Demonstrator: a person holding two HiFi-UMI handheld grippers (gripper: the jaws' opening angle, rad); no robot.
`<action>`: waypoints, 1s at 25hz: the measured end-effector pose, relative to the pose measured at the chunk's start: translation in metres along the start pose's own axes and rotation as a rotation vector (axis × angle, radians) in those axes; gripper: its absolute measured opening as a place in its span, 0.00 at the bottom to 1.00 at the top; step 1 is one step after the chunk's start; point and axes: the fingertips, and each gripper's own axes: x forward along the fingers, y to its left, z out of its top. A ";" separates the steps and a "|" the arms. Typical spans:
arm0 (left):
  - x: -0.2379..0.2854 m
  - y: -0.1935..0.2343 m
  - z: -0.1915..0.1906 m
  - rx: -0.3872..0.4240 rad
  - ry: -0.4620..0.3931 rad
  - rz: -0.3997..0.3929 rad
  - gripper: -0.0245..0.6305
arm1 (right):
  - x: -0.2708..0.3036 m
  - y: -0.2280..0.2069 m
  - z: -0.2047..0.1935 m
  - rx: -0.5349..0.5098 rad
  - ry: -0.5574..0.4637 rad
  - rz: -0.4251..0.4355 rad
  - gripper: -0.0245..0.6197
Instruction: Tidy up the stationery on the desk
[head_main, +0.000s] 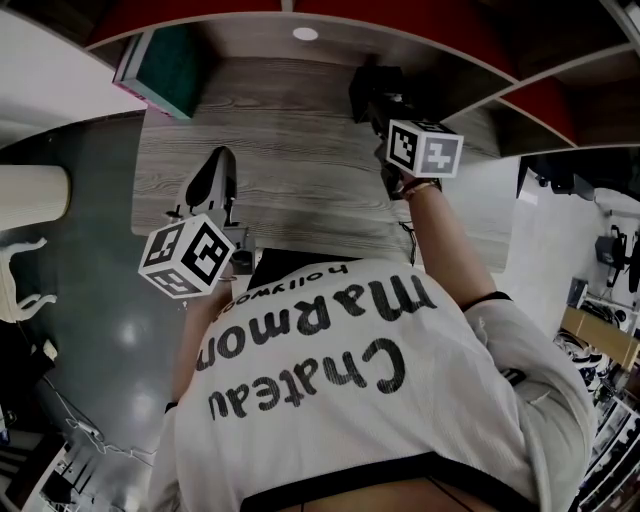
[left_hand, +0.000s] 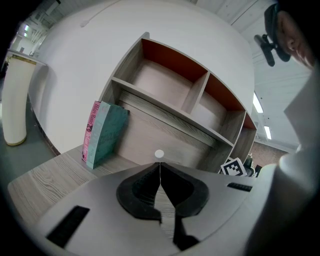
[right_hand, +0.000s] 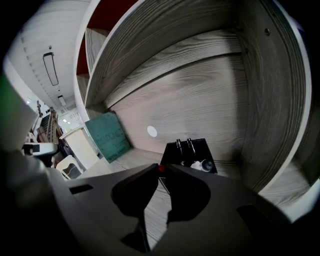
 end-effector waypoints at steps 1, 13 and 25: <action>-0.001 0.001 -0.001 -0.001 0.003 0.001 0.06 | -0.001 0.000 0.000 0.000 -0.005 -0.004 0.13; -0.020 0.033 0.005 -0.008 0.023 -0.011 0.06 | -0.002 -0.001 0.003 0.032 -0.024 -0.105 0.13; -0.034 0.059 0.033 0.062 0.044 -0.136 0.06 | -0.011 0.027 -0.043 0.244 -0.023 -0.181 0.18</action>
